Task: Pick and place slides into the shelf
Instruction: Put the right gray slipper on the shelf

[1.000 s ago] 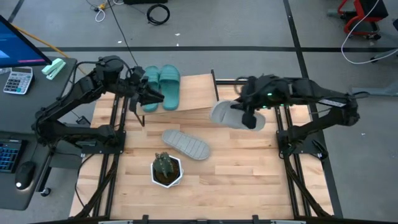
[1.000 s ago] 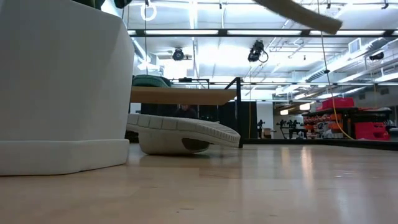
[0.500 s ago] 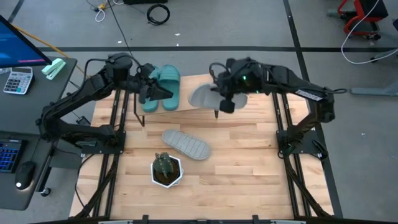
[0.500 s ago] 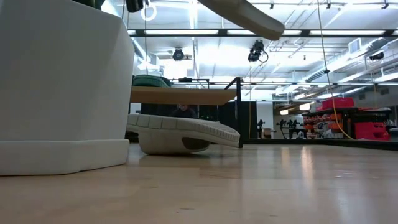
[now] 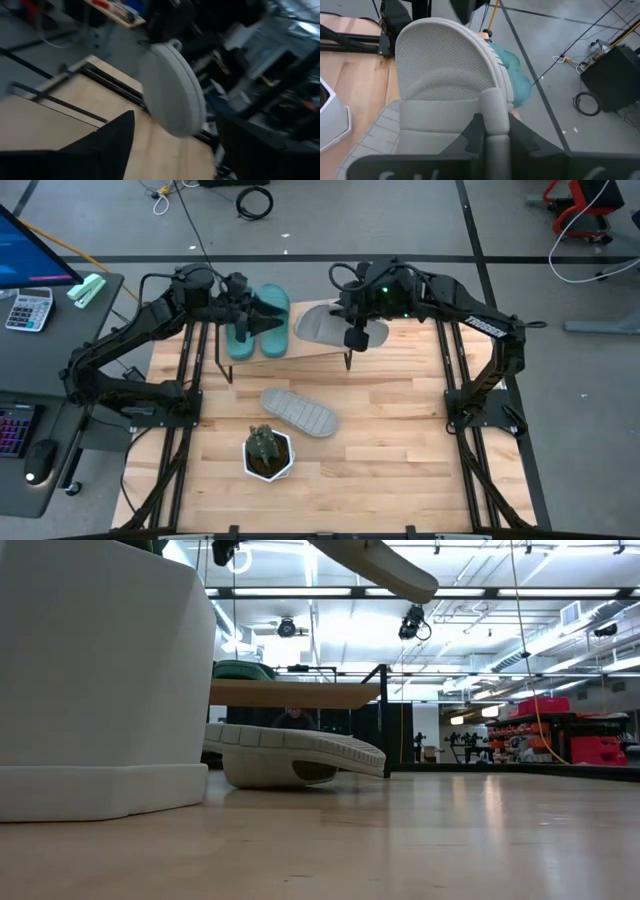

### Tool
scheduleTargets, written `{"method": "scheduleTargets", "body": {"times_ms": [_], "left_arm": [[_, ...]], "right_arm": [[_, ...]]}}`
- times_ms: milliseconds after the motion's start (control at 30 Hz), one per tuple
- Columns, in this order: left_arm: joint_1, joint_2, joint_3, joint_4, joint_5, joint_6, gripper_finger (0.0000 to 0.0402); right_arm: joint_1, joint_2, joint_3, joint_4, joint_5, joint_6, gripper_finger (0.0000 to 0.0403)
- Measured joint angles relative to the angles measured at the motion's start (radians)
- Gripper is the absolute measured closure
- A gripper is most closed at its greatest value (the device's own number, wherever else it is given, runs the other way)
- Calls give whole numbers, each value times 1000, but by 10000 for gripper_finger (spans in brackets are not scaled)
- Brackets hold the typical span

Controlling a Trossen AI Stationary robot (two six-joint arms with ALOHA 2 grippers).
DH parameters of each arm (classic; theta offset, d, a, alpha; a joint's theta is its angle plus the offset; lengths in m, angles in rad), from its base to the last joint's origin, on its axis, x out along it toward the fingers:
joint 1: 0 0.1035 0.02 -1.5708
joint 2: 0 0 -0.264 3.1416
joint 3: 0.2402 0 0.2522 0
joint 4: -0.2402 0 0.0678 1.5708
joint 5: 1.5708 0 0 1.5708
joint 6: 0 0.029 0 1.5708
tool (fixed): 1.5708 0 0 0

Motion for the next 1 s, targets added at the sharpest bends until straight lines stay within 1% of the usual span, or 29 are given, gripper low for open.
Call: {"method": "scheduleTargets", "body": {"times_ms": [67, 200, 367, 467, 633, 933, 1000], "left_arm": [[0, 0, 0, -8, -45, 25, 106], [-2, 6, 0, -8, -86, 51, 102], [-12, 13, 0, -4, -103, 71, 103], [-27, 28, 0, -9, -115, 84, 104], [-48, 44, 2, -11, -120, 91, 104], [-48, 59, 0, -9, -130, 105, 104], [-48, 59, 0, -9, -129, 106, 104]], "right_arm": [[-3, 8, 0, 6, 19, 9, 355], [-7, 18, 0, 18, 47, 16, 355], [-8, 35, 0, 45, 109, 18, 355], [-10, 49, 0, 75, 126, 18, 355], [-13, 77, 0, 110, 125, 16, 355], [8, 88, 0, 96, 19, 9, 355], [18, 87, 0, 99, 17, 0, 355]]}}
